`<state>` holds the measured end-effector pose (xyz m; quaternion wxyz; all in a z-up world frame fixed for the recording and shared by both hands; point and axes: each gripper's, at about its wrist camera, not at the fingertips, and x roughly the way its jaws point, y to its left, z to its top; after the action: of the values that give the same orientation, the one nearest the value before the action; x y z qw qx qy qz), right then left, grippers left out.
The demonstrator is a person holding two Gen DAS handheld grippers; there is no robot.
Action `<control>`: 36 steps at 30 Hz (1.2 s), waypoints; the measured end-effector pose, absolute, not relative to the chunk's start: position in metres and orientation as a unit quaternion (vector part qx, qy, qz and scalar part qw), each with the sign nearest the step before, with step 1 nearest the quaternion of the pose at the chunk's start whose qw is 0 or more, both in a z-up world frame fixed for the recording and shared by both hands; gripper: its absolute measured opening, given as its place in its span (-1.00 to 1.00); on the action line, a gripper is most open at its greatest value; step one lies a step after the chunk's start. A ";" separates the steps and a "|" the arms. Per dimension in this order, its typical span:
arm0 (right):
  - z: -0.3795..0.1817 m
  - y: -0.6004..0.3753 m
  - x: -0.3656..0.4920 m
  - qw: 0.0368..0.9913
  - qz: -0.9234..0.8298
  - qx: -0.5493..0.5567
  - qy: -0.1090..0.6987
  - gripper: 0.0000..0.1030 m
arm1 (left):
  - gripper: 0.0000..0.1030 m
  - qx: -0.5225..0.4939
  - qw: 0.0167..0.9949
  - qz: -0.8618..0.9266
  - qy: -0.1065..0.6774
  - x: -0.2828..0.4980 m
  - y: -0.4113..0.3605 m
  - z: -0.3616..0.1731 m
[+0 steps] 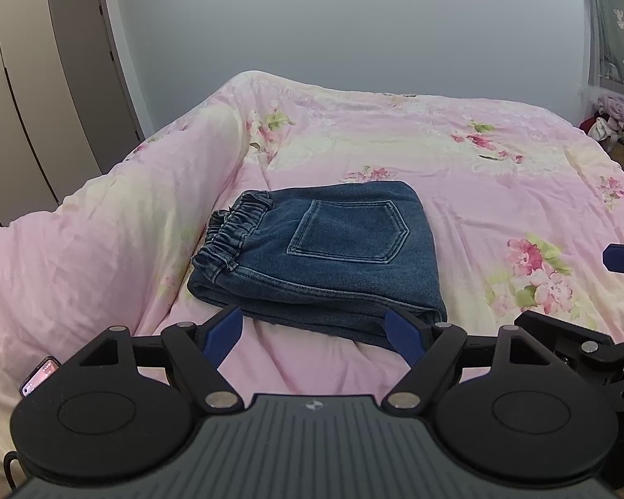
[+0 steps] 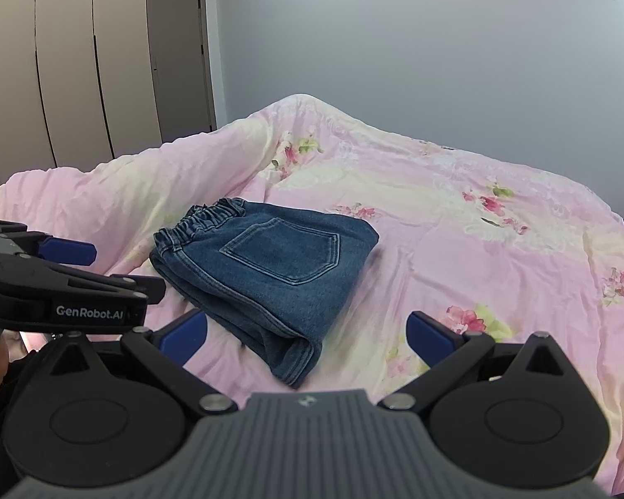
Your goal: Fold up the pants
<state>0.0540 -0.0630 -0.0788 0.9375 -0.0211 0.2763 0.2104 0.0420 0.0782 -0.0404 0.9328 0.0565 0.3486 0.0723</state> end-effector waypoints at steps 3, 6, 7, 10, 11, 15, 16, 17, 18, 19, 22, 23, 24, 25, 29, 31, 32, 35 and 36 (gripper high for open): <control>-0.078 -0.063 0.053 0.938 0.211 -0.022 0.276 0.91 | 0.78 0.058 0.933 0.072 0.349 0.043 0.077 -0.039; -0.077 -0.064 0.053 0.938 0.211 -0.021 0.275 0.91 | 0.78 0.058 0.933 0.072 0.348 0.043 0.077 -0.039; -0.077 -0.064 0.053 0.938 0.211 -0.020 0.274 0.91 | 0.78 0.058 0.933 0.073 0.348 0.043 0.077 -0.039; -0.076 -0.065 0.053 0.938 0.211 -0.020 0.274 0.91 | 0.78 0.058 0.933 0.072 0.349 0.043 0.077 -0.038; -0.076 -0.064 0.053 0.938 0.211 -0.020 0.274 0.91 | 0.78 0.058 0.933 0.072 0.348 0.043 0.077 -0.038; -0.076 -0.065 0.053 0.938 0.211 -0.020 0.274 0.91 | 0.78 0.058 0.933 0.072 0.348 0.043 0.077 -0.038; -0.076 -0.065 0.053 0.938 0.211 -0.020 0.274 0.91 | 0.78 0.058 0.933 0.072 0.348 0.043 0.077 -0.038; -0.077 -0.065 0.053 0.938 0.211 -0.021 0.274 0.91 | 0.78 0.058 0.933 0.073 0.349 0.043 0.077 -0.038; -0.076 -0.065 0.053 0.938 0.211 -0.022 0.275 0.91 | 0.78 0.058 0.933 0.072 0.349 0.043 0.077 -0.038; -0.076 -0.065 0.053 0.938 0.211 -0.022 0.275 0.91 | 0.78 0.058 0.933 0.072 0.348 0.043 0.078 -0.038; -0.076 -0.064 0.053 0.938 0.211 -0.021 0.275 0.91 | 0.78 0.058 0.933 0.072 0.349 0.043 0.078 -0.038; -0.076 -0.064 0.053 0.938 0.211 -0.021 0.275 0.91 | 0.78 0.058 0.932 0.073 0.349 0.043 0.078 -0.038; -0.076 -0.064 0.053 0.937 0.211 -0.021 0.276 0.91 | 0.78 0.058 0.932 0.074 0.349 0.043 0.078 -0.038; -0.076 -0.064 0.052 0.937 0.211 -0.021 0.276 0.91 | 0.78 0.058 0.932 0.074 0.349 0.043 0.078 -0.037; -0.077 -0.064 0.052 0.937 0.212 -0.021 0.278 0.91 | 0.78 0.059 0.932 0.078 0.348 0.043 0.078 -0.037; -0.077 -0.064 0.052 0.937 0.212 -0.021 0.278 0.91 | 0.78 0.060 0.932 0.080 0.347 0.041 0.077 -0.038; -0.077 -0.064 0.052 0.937 0.212 -0.021 0.278 0.91 | 0.78 0.063 0.932 0.081 0.347 0.041 0.077 -0.039; -0.077 -0.064 0.052 0.937 0.212 -0.021 0.278 0.91 | 0.76 0.068 0.931 0.082 0.349 0.040 0.076 -0.040; -0.078 -0.064 0.053 0.937 0.212 -0.021 0.278 0.91 | 0.76 0.068 0.931 0.082 0.349 0.040 0.076 -0.041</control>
<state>0.0528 -0.0640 -0.0776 0.9367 -0.0210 0.2781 0.2117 0.0403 0.0758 -0.0405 0.9310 0.0684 0.3491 0.0815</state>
